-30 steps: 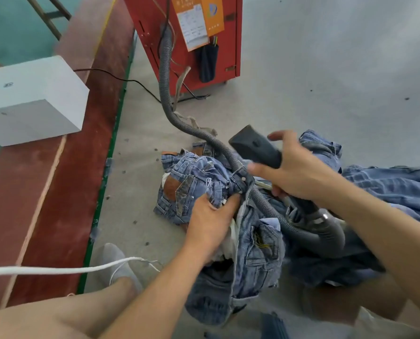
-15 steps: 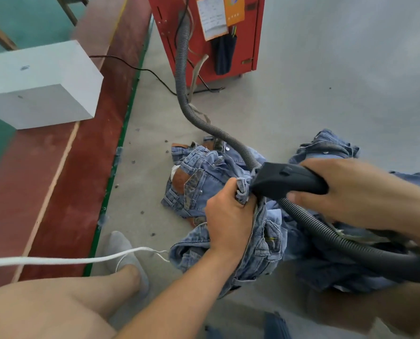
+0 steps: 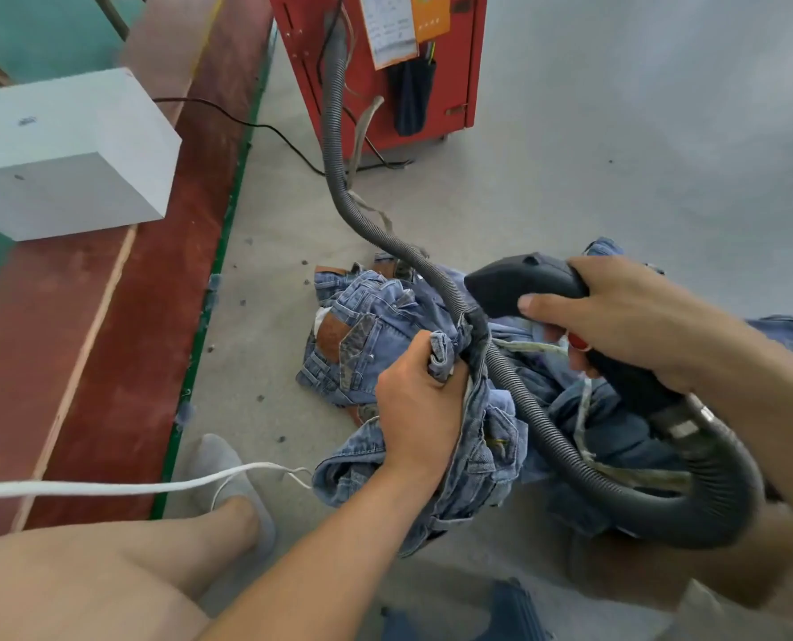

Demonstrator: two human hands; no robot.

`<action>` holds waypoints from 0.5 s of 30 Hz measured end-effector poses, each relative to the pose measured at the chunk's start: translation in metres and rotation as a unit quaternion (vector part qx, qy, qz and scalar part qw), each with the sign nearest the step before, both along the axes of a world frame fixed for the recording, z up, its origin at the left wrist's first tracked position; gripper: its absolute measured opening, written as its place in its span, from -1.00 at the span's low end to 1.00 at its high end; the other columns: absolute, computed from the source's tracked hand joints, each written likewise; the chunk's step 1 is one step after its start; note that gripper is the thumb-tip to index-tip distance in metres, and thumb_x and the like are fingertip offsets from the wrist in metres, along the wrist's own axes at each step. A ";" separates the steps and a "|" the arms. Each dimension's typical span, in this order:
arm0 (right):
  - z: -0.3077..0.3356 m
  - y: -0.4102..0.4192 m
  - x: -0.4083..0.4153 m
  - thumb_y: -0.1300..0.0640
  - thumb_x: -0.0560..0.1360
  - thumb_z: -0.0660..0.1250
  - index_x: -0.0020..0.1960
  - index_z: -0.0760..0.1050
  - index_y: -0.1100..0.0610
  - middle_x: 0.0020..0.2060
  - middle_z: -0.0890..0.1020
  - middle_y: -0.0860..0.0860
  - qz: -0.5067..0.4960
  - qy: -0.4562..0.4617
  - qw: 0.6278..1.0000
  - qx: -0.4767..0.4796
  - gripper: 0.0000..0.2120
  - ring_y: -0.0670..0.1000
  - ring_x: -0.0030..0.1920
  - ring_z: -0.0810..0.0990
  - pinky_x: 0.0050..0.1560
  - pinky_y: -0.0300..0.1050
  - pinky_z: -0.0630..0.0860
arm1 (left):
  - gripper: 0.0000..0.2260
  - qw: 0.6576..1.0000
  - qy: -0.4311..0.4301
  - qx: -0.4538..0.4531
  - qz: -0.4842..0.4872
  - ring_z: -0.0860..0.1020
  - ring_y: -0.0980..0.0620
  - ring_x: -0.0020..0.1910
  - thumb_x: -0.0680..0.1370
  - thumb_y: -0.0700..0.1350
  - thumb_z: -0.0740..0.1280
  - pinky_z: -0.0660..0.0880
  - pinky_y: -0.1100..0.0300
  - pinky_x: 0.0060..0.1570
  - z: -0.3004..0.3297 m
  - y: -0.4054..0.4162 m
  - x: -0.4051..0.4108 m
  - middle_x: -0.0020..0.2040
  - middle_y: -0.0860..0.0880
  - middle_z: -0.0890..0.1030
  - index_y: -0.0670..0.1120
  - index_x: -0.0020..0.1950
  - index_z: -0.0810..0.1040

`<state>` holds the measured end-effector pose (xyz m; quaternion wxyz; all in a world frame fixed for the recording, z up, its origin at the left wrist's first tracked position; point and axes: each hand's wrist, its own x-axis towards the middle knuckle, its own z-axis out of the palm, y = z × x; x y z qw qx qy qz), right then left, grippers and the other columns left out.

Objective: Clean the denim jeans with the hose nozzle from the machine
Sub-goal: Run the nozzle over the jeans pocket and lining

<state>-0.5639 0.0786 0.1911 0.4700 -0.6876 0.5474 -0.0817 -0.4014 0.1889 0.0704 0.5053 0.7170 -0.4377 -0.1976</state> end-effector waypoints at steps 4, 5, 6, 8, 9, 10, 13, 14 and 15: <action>0.011 0.006 -0.012 -0.07 0.55 0.46 -0.16 0.60 0.01 -0.40 0.66 0.03 0.031 -0.022 0.998 0.042 -0.81 0.03 -0.49 0.59 -0.46 -0.18 0.54 | -0.85 0.997 0.076 0.008 0.004 0.48 0.14 -0.40 0.51 -0.16 0.44 0.48 0.10 -0.35 0.005 -0.003 0.003 -0.35 0.06 0.61 -0.02 -0.22 0.53; 0.012 0.011 -0.011 -0.11 0.53 0.45 -0.17 0.60 -0.02 -0.41 0.66 0.05 0.054 -0.005 0.998 0.039 -0.81 0.03 -0.50 0.60 -0.46 -0.21 0.53 | -0.86 0.993 0.116 0.021 -0.003 0.52 0.15 -0.39 0.51 -0.15 0.45 0.50 0.16 -0.34 0.007 -0.004 0.004 -0.33 0.07 0.63 0.00 -0.23 0.56; 0.011 0.014 -0.009 -0.13 0.52 0.44 -0.17 0.58 -0.02 -0.42 0.66 0.07 0.067 0.015 0.997 0.028 -0.79 0.04 -0.50 0.61 -0.46 -0.23 0.53 | -0.85 0.987 0.157 0.039 -0.012 0.53 0.16 -0.38 0.50 -0.11 0.45 0.48 0.23 -0.36 0.010 -0.005 0.005 -0.34 0.08 0.64 0.03 -0.24 0.57; 0.007 0.013 0.000 -0.11 0.56 0.42 -0.14 0.56 0.03 -0.44 0.66 0.09 0.066 0.036 0.997 -0.004 -0.77 0.09 -0.51 0.61 -0.48 -0.16 0.55 | -0.90 0.967 0.239 0.081 -0.025 0.60 0.17 -0.33 0.50 -0.01 0.45 0.49 0.32 -0.34 0.016 -0.006 0.007 -0.30 0.09 0.68 0.04 -0.21 0.62; 0.006 0.010 0.003 -0.08 0.58 0.41 -0.10 0.55 0.07 -0.43 0.66 0.11 0.048 0.038 0.998 -0.017 -0.77 0.12 -0.50 0.62 -0.46 -0.08 0.59 | -0.92 0.956 0.274 0.099 -0.030 0.65 0.17 -0.25 0.49 0.02 0.45 0.55 0.31 -0.25 0.017 -0.005 0.008 -0.22 0.10 0.72 0.04 -0.14 0.65; 0.006 0.007 0.004 -0.05 0.59 0.41 -0.08 0.55 0.10 -0.41 0.67 0.13 0.027 0.036 0.999 -0.028 -0.77 0.14 -0.49 0.61 -0.43 -0.01 0.62 | -0.90 0.947 0.300 0.112 -0.036 0.70 0.16 -0.15 0.48 0.04 0.46 0.60 0.27 -0.13 0.017 -0.003 0.009 -0.14 0.10 0.75 0.05 -0.07 0.67; 0.016 0.004 -0.013 -0.11 0.57 0.40 -0.12 0.54 0.01 -0.48 0.64 0.06 0.030 0.032 0.998 -0.048 -0.78 0.02 -0.53 0.59 -0.49 -0.13 0.50 | -0.83 0.928 0.343 0.141 -0.048 0.73 0.01 -0.01 0.46 0.05 0.48 0.63 -0.06 0.12 0.021 -0.005 0.010 -0.06 0.03 0.76 0.01 -0.01 0.70; 0.022 0.006 -0.017 -0.17 0.54 0.39 -0.12 0.53 -0.04 -0.48 0.65 0.04 0.066 0.047 0.995 -0.051 -0.78 0.01 -0.53 0.60 -0.47 -0.16 0.48 | -0.86 0.928 0.341 0.144 -0.053 0.73 -0.01 -0.03 0.48 0.02 0.49 0.64 -0.09 0.12 0.022 -0.006 0.012 -0.07 0.00 0.77 -0.01 -0.03 0.70; 0.026 0.010 -0.018 -0.24 0.51 0.36 -0.11 0.51 -0.10 -0.47 0.66 0.01 0.102 0.073 0.991 -0.051 -0.78 -0.01 -0.52 0.61 -0.46 -0.18 0.47 | -0.88 0.928 0.336 0.148 -0.062 0.74 -0.01 -0.05 0.50 0.00 0.49 0.65 -0.08 0.09 0.023 -0.006 0.013 -0.08 -0.01 0.77 -0.02 -0.04 0.69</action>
